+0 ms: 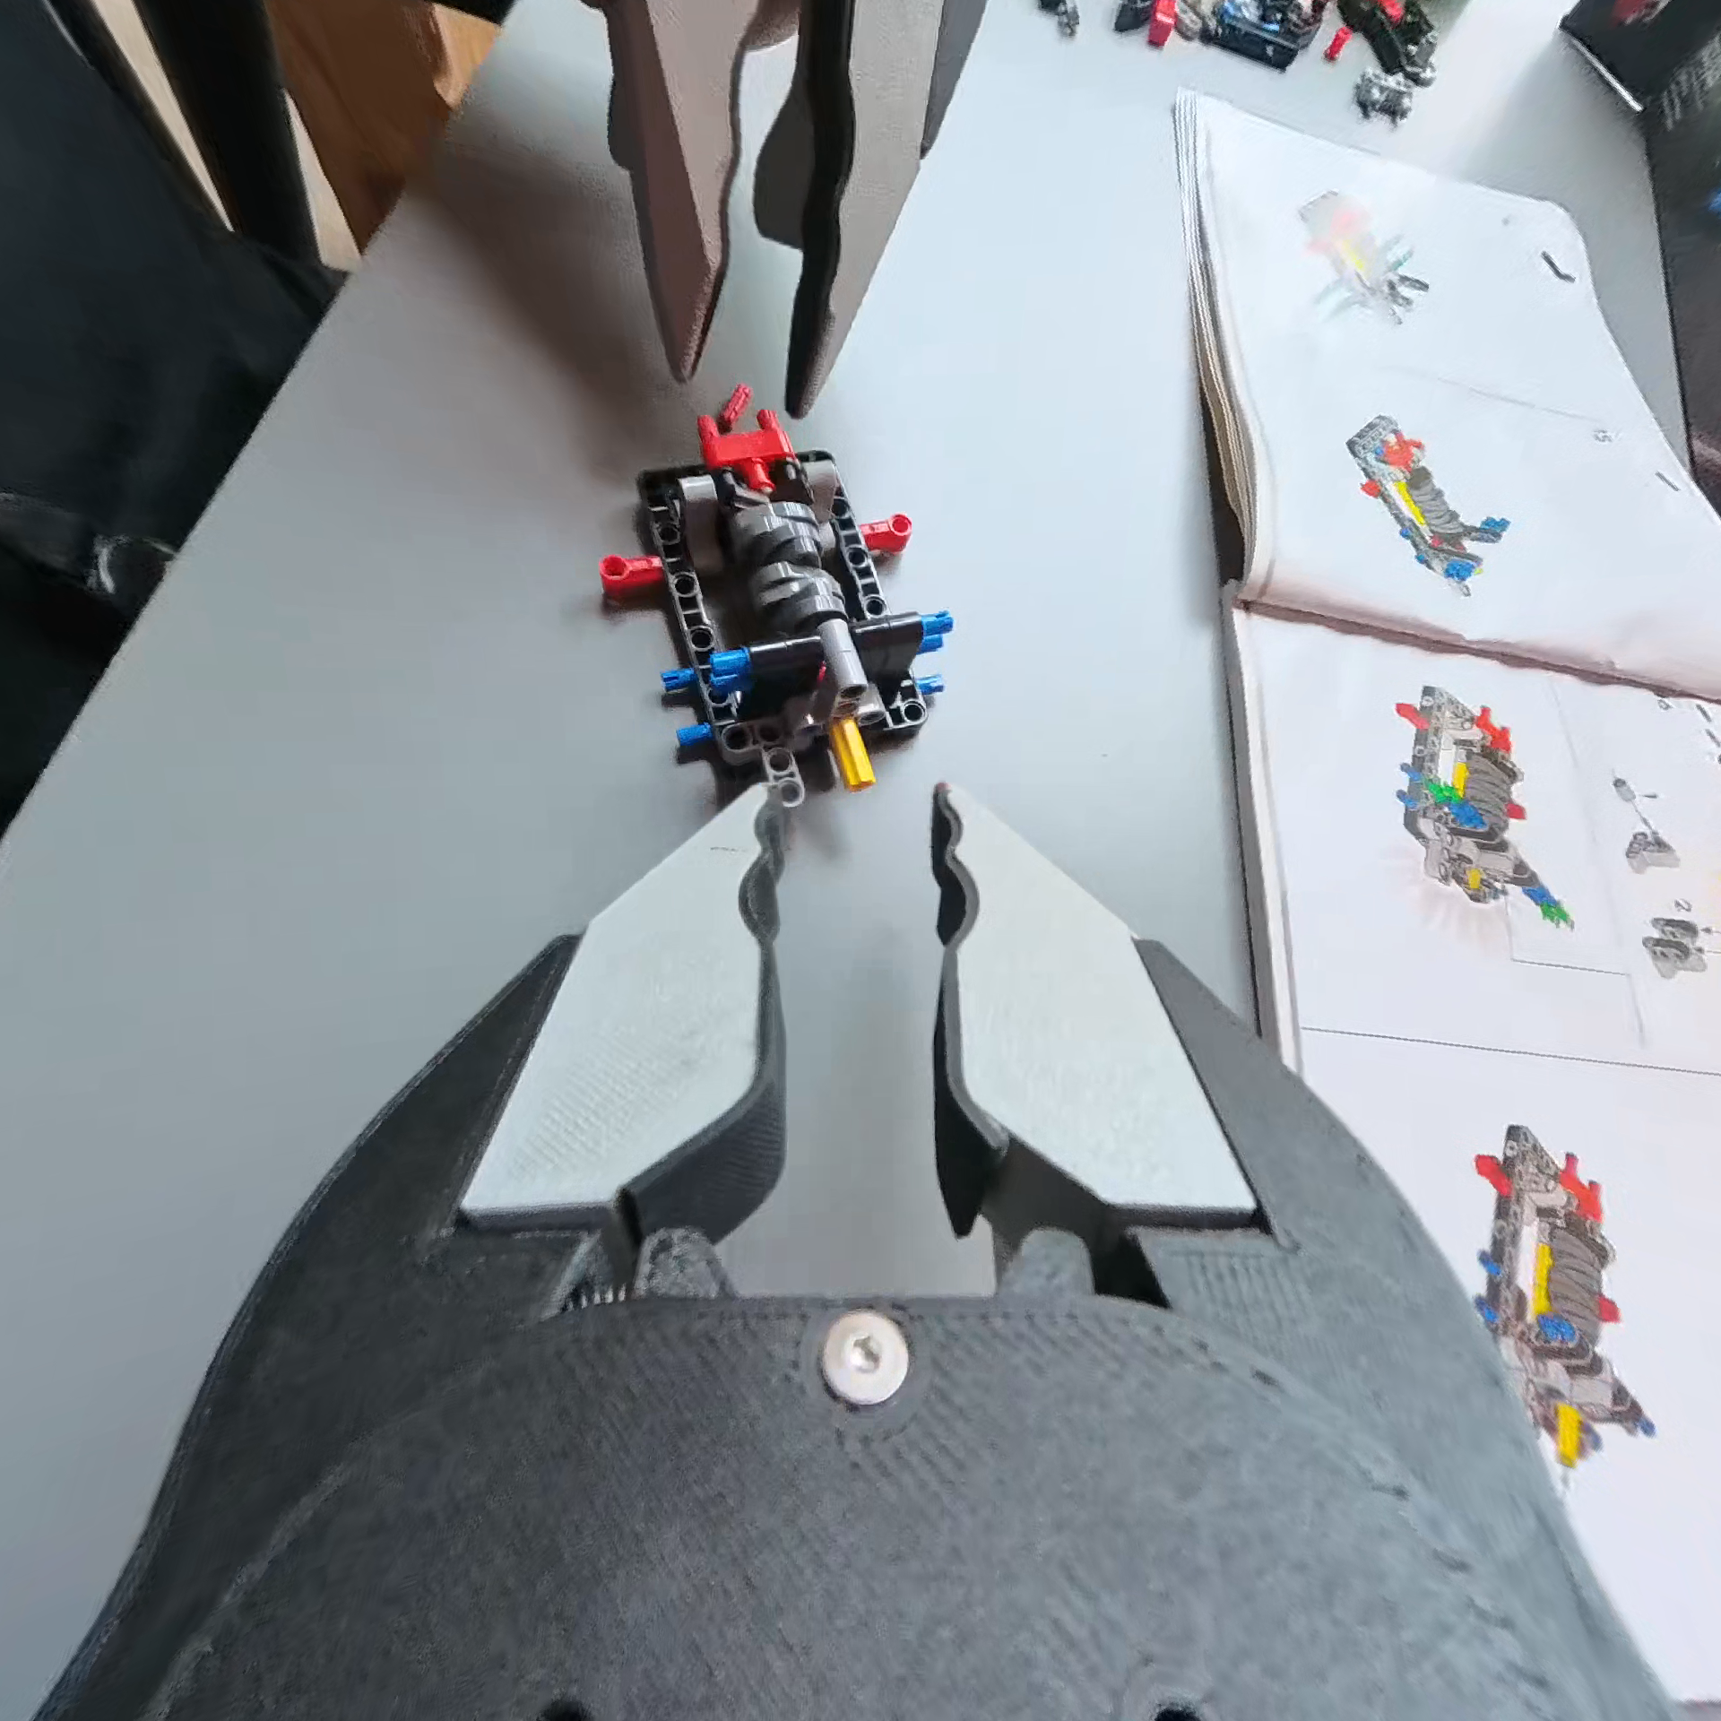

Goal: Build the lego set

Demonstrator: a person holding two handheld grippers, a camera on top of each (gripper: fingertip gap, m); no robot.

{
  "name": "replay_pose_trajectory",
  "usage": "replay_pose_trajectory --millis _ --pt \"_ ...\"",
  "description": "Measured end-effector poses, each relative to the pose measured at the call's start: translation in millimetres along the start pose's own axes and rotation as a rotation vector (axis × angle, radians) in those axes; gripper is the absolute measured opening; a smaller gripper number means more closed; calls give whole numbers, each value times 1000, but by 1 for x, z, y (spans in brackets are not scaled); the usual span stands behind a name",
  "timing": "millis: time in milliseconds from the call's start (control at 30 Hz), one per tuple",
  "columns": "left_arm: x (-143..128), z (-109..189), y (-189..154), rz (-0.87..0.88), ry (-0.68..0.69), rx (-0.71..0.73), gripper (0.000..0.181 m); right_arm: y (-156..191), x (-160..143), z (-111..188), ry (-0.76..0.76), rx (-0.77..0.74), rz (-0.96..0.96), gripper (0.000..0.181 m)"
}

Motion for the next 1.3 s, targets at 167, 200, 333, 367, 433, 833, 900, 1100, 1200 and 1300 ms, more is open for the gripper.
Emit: replay_pose_trajectory --millis 167,200,333,367,433,833,900,1100,1200,1300 --pt "-3 -1 1 11 27 -17 29 -1 -10 -12 59 -8 24 24" --pt "-3 2 1 2 29 -3 29 -2 -10 -12 58 -9 17 24" --pt "-14 27 12 -16 84 83 28 -12 -7 -2 1 -69 -20 25" --pt "-18 34 14 -5 93 82 25 -16 -6 1 -17 -90 -26 25" --pt "-25 42 16 18 118 90 25 -21 -3 6 -51 -128 -37 25" --pt "-22 3 7 -157 148 105 12 -29 -3 13 -127 -159 -89 24" --pt "-21 2 7 -167 152 93 12 -28 -1 16 -148 -144 -93 24" --pt "-21 0 8 -157 151 65 2 -13 -1 6 -119 -21 -73 22" --pt "-21 -2 7 -129 122 23 1 -8 -1 -2 -89 3 -53 21" --pt "-22 -2 7 -109 104 7 0 -5 -3 -10 -61 22 -46 22"
Point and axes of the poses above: each gripper's, where its closed fingertips meet, z back along the fingers, x out of its top, y = z × x across the jaws, the point moved 5 cm from there along z, back along the fingers, and after that the axes turned 6 degrees about x, right-handed, at the moved point
